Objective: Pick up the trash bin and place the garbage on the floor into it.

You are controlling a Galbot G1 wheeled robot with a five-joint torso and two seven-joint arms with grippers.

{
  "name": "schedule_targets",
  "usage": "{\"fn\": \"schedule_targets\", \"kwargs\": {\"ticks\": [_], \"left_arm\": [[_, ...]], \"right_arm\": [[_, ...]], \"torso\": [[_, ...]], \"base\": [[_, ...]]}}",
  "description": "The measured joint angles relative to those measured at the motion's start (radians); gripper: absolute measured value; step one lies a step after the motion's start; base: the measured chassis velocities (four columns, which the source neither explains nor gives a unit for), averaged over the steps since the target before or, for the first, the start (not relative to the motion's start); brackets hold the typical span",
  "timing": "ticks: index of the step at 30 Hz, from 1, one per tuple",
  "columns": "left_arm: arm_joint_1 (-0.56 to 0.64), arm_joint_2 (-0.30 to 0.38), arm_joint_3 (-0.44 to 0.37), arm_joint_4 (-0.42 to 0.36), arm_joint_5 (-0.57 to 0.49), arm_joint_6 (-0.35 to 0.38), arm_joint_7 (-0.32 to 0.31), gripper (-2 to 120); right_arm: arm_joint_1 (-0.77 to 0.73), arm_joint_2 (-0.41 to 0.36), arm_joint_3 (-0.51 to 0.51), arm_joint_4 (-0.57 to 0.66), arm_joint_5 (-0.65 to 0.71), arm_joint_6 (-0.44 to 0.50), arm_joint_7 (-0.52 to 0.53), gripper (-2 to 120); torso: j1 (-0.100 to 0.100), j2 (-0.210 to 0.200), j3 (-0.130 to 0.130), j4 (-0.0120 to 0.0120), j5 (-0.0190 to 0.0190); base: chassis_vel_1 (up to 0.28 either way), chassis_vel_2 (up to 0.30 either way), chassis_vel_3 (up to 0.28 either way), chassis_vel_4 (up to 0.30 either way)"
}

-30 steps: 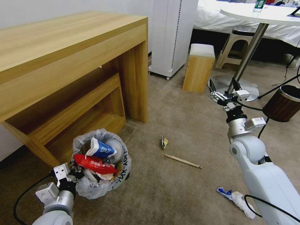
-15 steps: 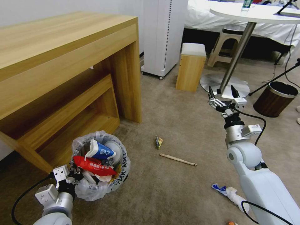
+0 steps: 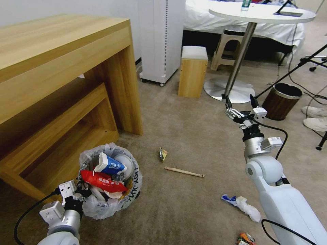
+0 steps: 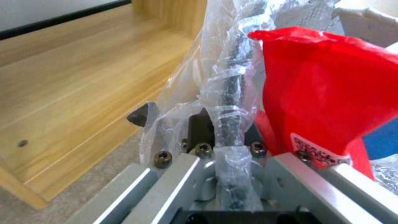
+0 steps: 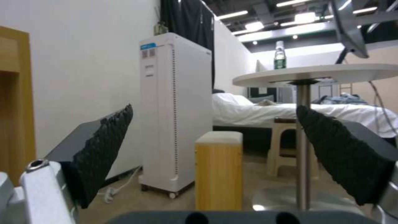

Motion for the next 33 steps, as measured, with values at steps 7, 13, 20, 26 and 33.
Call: {"fn": "schedule_targets", "kwargs": {"ticks": [7, 13, 20, 26, 33], "left_arm": [[0.011, -0.004, -0.001, -0.01, 0.004, -0.005, 0.0, 0], [0.016, -0.01, -0.003, -0.012, 0.012, -0.01, 0.001, 0], [0.018, -0.013, -0.006, -0.01, 0.016, -0.012, 0.002, 0], [0.015, -0.019, -0.003, -0.001, 0.02, -0.018, 0.002, 0], [0.01, -0.021, -0.001, 0.011, 0.022, -0.022, 0.002, 0]], "right_arm": [[0.002, 0.001, -0.012, -0.003, -0.003, 0.003, -0.001, 100], [0.006, 0.01, -0.03, -0.009, -0.002, 0.003, -0.001, 100], [0.005, 0.013, -0.038, -0.026, -0.003, 0.012, -0.001, 100], [0.0, -0.003, -0.05, -0.038, 0.02, 0.001, 0.008, 100], [-0.043, -0.074, -0.066, -0.009, 0.187, -0.151, 0.032, 100]], "torso": [[0.0, 0.0, 0.0, 0.0, 0.0], [0.0, 0.0, 0.0, 0.0001, 0.0], [0.0, 0.0, 0.0, 0.0, 0.0001], [0.0, 0.0, 0.0, -0.0001, 0.0], [0.0, 0.0, 0.0, 0.0002, 0.0001]], "base": [[-0.022, -0.024, -0.022, -0.019], [-0.04, -0.043, -0.034, -0.037], [-0.021, -0.018, -0.019, -0.023], [-0.04, -0.044, -0.041, -0.058], [-0.013, -0.014, -0.023, -0.024]]}}
